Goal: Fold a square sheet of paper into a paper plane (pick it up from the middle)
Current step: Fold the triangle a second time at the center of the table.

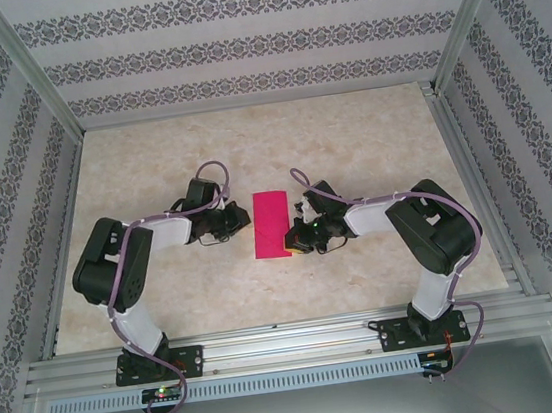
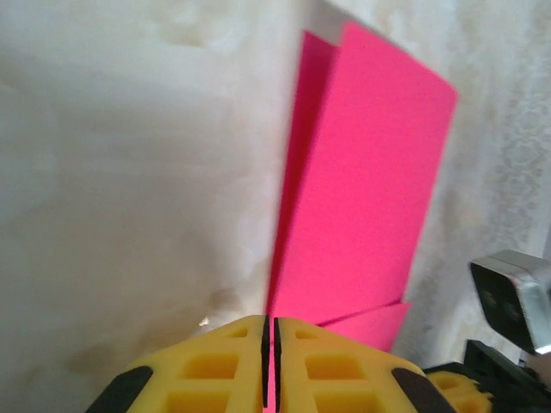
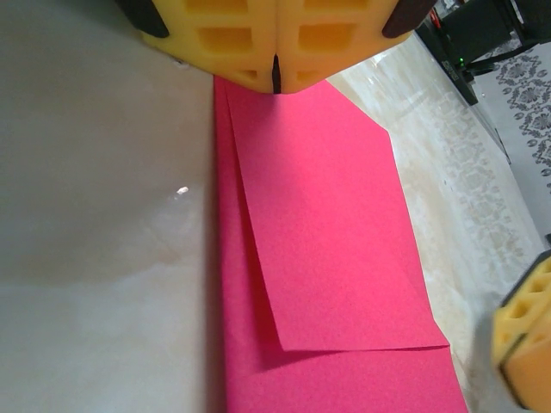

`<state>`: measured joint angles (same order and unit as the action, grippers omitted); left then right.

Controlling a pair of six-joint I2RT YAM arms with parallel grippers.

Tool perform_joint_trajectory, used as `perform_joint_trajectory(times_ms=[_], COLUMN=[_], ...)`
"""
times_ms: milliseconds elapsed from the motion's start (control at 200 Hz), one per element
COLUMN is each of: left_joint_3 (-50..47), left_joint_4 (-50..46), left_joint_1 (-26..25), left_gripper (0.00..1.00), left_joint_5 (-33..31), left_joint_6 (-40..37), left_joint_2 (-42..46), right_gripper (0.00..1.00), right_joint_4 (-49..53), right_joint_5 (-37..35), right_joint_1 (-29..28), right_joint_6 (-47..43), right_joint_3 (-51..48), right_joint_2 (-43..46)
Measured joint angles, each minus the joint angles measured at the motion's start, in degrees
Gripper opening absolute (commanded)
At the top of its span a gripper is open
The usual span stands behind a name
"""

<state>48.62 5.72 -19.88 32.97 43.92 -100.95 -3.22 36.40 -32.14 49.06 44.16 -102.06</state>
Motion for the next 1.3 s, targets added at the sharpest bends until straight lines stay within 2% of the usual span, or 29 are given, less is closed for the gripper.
perform_joint_trajectory(times_ms=[180, 335, 545, 939, 1299], left_joint_3=[1.64, 1.66, 1.33, 1.95, 2.25], left_joint_4=[-0.31, -0.22, 1.07, 0.50, -0.13], left_joint_1=[-2.62, -4.79, -4.72, -4.76, -4.76], left_gripper=[0.14, 0.11, 0.10, 0.08, 0.06], left_joint_5=[1.88, 3.08, 3.23, 2.43, 2.19], left_joint_6=[-0.52, -0.66, 0.04, 0.20, 0.20], left_joint_2=[1.68, -0.22, -5.09, -5.22, -5.22], right_gripper=[0.00, 0.00, 0.01, 0.03, 0.05], right_joint_4=[0.48, 1.05, 3.26, 8.35, 5.62], right_joint_5=[-0.02, -0.07, -0.24, -1.44, -0.90], right_joint_1=[0.00, 0.00, 0.00, -2.75, -2.80], right_joint_6=[0.02, 0.02, 0.02, 0.04, 0.13], right_joint_3=[0.37, 0.72, 1.66, 8.98, 9.60], right_joint_2=[-0.02, -0.02, 0.17, 1.03, -5.57])
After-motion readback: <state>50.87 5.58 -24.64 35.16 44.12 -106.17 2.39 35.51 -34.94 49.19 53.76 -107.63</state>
